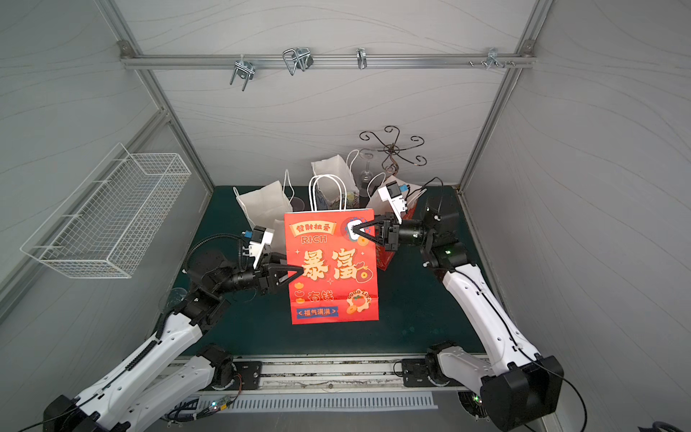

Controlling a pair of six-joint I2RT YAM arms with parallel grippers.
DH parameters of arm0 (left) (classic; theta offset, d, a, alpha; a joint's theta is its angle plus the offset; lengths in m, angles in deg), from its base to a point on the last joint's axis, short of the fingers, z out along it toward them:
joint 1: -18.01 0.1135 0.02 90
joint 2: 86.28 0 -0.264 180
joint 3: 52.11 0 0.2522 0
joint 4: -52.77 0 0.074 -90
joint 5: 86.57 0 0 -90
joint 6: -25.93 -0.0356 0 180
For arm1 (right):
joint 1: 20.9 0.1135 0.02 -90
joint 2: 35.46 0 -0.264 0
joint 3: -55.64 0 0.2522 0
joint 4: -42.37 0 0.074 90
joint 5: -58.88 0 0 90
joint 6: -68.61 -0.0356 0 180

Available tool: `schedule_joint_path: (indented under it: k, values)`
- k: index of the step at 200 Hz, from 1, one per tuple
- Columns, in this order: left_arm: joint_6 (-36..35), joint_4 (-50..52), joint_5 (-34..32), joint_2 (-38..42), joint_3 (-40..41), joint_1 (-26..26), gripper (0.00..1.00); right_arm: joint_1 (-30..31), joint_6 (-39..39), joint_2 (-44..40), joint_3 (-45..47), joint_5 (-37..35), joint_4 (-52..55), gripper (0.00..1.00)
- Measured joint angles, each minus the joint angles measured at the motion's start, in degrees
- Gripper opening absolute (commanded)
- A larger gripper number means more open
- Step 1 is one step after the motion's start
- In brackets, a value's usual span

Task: Put away the paper bag
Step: Press the paper bag.

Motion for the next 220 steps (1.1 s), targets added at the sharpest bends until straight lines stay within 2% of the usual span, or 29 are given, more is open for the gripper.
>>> schedule_joint_path:
  k: [17, 32, 54, 60, 73, 81, 92, 114, 127, 156, 174, 195, 198, 212, 220]
  values:
    - [-0.8, 1.2, 0.8, -0.1, 0.3, 0.0, 0.13, 0.0, 0.0, 0.0, 0.0, 0.0, 0.0, 0.0]
    - [-1.6, 1.5, 1.4, -0.1, 0.5, 0.0, 0.0, 0.0, 0.0, 0.0, 0.0, 0.0, 0.0, 0.0]
    - [-1.8, 1.5, 1.9, 0.0, 0.5, 0.0, 0.0, 0.0, 0.1, 0.0, 0.0, 0.0, 0.0, 0.0]
    - [-2.0, 1.6, 1.9, 0.1, 0.5, 0.0, 0.09, 0.0, 0.1, 0.0, 0.0, 0.0, 0.0, 0.0]
    - [-2.5, 1.9, 2.1, 0.1, 0.5, 0.0, 0.38, 0.0, 0.1, 0.0, 0.0, 0.0, 0.0, 0.0]
    - [-3.1, 2.9, 2.3, 0.1, 0.5, 0.0, 0.5, 0.0, 0.0, 0.0, 0.0, 0.0, -0.3, 0.0]
    - [-3.5, 4.3, 2.8, 0.1, 0.5, 0.0, 0.57, -0.1, 0.0, 0.0, 0.0, 0.0, -0.7, 0.0]
    - [-5.1, 7.3, 3.8, 0.0, 0.5, 0.0, 0.59, -0.1, 0.0, 0.0, 0.0, 0.0, -1.1, 0.0]
    - [-6.0, 8.9, 4.7, -0.1, 0.5, 0.0, 0.52, -0.1, 0.0, 0.0, 0.0, 0.0, -1.4, 0.0]
    - [-7.8, 11.3, 6.5, -0.1, 0.5, 0.0, 0.16, -0.1, 0.0, 0.0, 0.0, 0.1, -1.7, 0.0]
    - [-8.6, 11.8, 7.1, -0.2, 0.5, 0.0, 0.0, -0.1, 0.1, 0.0, 0.0, 0.1, -1.7, 0.0]
    - [-9.2, 12.0, 7.6, -0.2, 0.5, 0.0, 0.0, -0.1, 0.3, 0.0, 0.0, 0.4, -1.8, 0.0]
    - [-9.1, 12.0, 7.6, -0.2, 0.5, 0.0, 0.05, -0.1, 0.3, 0.0, 0.0, 0.4, -1.8, 0.0]
    - [-9.0, 11.8, 7.6, -0.2, 0.5, 0.0, 0.4, -0.1, 1.0, 0.0, 0.0, 0.5, -1.7, 0.0]
    - [-8.8, 11.8, 7.5, -0.3, 0.4, 0.0, 0.51, -0.1, 1.6, 0.0, 0.0, 0.5, -1.6, 0.0]
